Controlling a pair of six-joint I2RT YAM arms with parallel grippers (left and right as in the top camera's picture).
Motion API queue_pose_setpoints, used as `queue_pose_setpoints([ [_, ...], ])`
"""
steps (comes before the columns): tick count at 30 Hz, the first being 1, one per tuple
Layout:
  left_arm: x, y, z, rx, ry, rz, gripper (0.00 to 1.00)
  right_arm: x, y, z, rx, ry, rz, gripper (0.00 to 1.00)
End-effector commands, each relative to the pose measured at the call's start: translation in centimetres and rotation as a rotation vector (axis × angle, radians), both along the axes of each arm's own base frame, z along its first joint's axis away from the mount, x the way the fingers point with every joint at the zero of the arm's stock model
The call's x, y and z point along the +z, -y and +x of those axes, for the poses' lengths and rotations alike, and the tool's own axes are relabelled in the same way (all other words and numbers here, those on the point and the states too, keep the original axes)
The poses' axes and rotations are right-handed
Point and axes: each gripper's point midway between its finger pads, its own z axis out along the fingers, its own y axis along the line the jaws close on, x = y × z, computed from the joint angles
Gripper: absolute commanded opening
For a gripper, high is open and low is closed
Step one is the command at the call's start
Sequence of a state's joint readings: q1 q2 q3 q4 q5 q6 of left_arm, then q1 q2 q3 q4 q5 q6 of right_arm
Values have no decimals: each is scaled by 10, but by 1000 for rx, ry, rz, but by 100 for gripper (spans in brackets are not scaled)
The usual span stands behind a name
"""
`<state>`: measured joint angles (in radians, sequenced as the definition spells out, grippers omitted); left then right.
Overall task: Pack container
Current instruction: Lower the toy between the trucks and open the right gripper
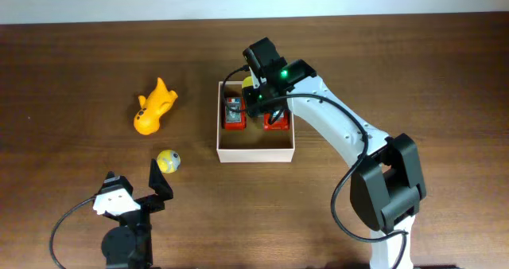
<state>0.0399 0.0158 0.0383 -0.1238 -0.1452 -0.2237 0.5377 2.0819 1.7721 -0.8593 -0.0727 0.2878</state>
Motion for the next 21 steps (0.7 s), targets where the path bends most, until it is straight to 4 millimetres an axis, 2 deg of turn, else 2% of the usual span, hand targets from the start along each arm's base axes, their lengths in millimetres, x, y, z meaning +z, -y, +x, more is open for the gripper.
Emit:
queue_pose_setpoints([
  [1, -1, 0, 0, -5, -2, 19, 99, -6, -4, -4, 2, -19, 7, 8],
  [4, -1, 0, 0, -5, -2, 19, 99, -6, -4, -4, 3, -19, 6, 19],
  [5, -1, 0, 0, -5, -2, 19, 99, -6, -4, -4, 2, -19, 7, 35],
  [6, -1, 0, 0, -5, -2, 19, 99, -6, -4, -4, 3, -19, 7, 45],
  [8, -1, 0, 0, -5, -2, 19, 99, -6, -4, -4, 2, -19, 7, 54],
  [10, -1, 0, 0, -5, -2, 19, 99, -6, -4, -4, 3, -19, 7, 57],
  [19, -1, 0, 0, -5, -2, 19, 99, -4, -7, 0, 3, 1, 19, 60],
  [21, -1, 0, 0, -5, -2, 19, 99, -3, -8, 3, 3, 11, 25, 64],
])
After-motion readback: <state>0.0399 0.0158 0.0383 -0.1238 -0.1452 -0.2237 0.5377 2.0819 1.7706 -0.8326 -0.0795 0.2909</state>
